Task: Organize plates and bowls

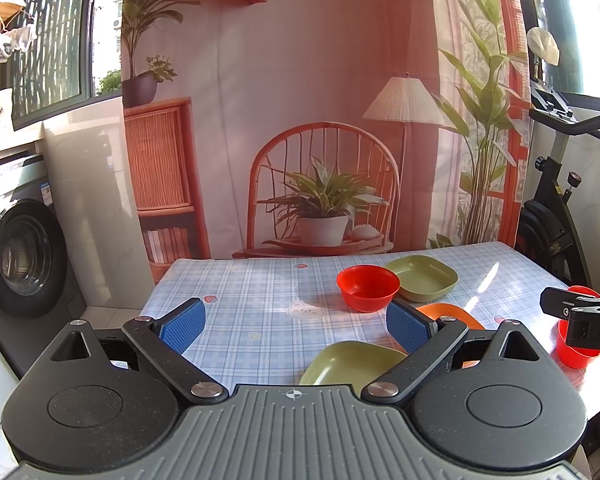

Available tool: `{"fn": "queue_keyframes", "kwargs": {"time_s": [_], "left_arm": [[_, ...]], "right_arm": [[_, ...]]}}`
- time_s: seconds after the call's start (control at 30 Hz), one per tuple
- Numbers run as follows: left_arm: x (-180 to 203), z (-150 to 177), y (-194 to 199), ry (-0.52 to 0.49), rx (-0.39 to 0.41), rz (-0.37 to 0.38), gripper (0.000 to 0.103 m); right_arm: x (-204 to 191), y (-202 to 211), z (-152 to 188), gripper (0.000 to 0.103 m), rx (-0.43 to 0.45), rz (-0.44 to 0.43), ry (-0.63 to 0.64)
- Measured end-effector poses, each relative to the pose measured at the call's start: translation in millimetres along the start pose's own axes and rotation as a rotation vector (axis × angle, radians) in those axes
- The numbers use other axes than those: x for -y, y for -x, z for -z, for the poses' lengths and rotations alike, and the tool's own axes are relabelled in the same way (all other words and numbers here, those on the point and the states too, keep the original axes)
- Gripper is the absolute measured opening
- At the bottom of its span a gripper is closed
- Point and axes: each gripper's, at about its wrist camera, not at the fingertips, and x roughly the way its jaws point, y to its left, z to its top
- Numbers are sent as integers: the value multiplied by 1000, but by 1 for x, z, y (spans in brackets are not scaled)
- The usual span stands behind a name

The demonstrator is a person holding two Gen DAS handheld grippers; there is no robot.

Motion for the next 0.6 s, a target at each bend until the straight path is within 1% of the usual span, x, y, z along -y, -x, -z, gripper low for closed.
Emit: {"fn": "queue_keyframes", "kwargs": {"time_s": [0.07, 0.1, 0.17, 0.23, 0.37, 0.43, 0.5, 0.6], "left_arm": [[1, 0, 0, -3, -1, 0, 98], [1, 1, 0, -5, -1, 0, 98], [1, 1, 0, -5, -1, -3, 98], [0, -1, -3, -4, -4, -9, 98], [-1, -9, -10, -11, 8, -42, 99], [-1, -13, -14, -22, 23, -64, 99], [-1, -19, -21, -29, 19, -84, 99], [-5, -32, -32, -14, 12, -80, 99]], "right_arm": [[-1, 0, -1, 103, -3, -8, -4], [2, -5, 6, 103, -5, -13, -7], [3, -5, 8, 103, -2, -34, -20], [7, -6, 5, 103, 15, -61, -36], [21, -13, -5, 103, 65, -122, -82], [31, -19, -18, 103, 105, -137, -121], [35, -26, -29, 103, 113, -150, -125], [41, -39, -45, 103, 124, -152, -118]]}}
